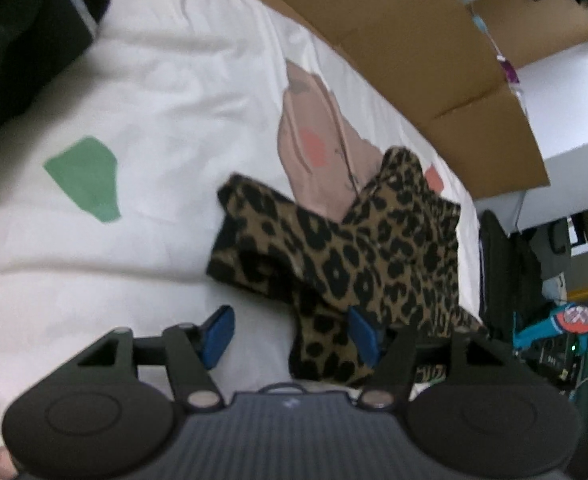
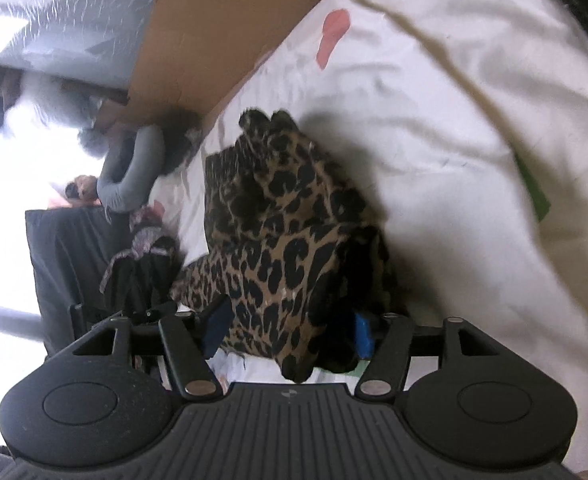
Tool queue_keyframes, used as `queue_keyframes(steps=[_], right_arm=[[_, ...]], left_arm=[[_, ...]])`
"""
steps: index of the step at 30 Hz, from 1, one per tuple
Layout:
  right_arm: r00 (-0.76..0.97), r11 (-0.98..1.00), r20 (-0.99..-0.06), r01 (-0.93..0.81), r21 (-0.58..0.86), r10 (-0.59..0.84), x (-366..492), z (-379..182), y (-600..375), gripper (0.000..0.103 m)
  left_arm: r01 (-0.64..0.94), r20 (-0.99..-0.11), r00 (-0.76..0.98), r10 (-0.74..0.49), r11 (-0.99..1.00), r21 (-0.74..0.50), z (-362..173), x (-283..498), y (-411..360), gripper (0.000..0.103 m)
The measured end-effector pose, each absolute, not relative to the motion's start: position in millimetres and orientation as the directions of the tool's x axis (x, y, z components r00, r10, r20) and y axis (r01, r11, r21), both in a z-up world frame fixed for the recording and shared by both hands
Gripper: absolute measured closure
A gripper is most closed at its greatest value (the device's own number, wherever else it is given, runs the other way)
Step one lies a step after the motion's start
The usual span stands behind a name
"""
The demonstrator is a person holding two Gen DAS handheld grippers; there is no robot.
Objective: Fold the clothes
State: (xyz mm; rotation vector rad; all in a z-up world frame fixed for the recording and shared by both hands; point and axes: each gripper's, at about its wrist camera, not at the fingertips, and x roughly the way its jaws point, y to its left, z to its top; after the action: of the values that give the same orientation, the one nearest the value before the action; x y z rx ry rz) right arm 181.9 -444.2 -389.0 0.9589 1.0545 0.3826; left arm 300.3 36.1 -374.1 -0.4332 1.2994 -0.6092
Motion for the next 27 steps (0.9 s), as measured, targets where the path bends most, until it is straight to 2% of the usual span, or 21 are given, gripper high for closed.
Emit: queue_keyframes(steps=[5, 12, 23, 25, 27], right_arm=[[0.466, 0.534, -0.547, 0.174, 0.827, 0.696, 188, -402, -433, 0.035], [0.49, 0.503, -0.51, 0.159, 0.85, 0.707, 207, -398, -429, 0.035], [0.516, 0.52, -0.523, 0.165, 0.838, 0.678, 240, -391, -437, 0.034], [0.517, 0.515, -0.519, 0.166, 0.841, 0.68, 245, -391, -438, 0.033], [0.528, 0.497, -0.505, 0.171, 0.851, 0.683, 248, -390, -440, 0.023]], left_arm=[[0.188, -0.75, 0.147, -0.645, 0.762, -0.619, -379, 304, 23, 0.038], [0.257, -0.712, 0.177, -0.679, 0.73, -0.633, -356, 315, 11, 0.038], [0.309, -0.691, 0.233, -0.684, 0.726, -0.614, -333, 332, -3, 0.038], [0.313, -0.69, 0.244, -0.682, 0.728, -0.61, -331, 335, -5, 0.038], [0.309, -0.685, 0.255, -0.683, 0.729, -0.611, -329, 337, -6, 0.038]])
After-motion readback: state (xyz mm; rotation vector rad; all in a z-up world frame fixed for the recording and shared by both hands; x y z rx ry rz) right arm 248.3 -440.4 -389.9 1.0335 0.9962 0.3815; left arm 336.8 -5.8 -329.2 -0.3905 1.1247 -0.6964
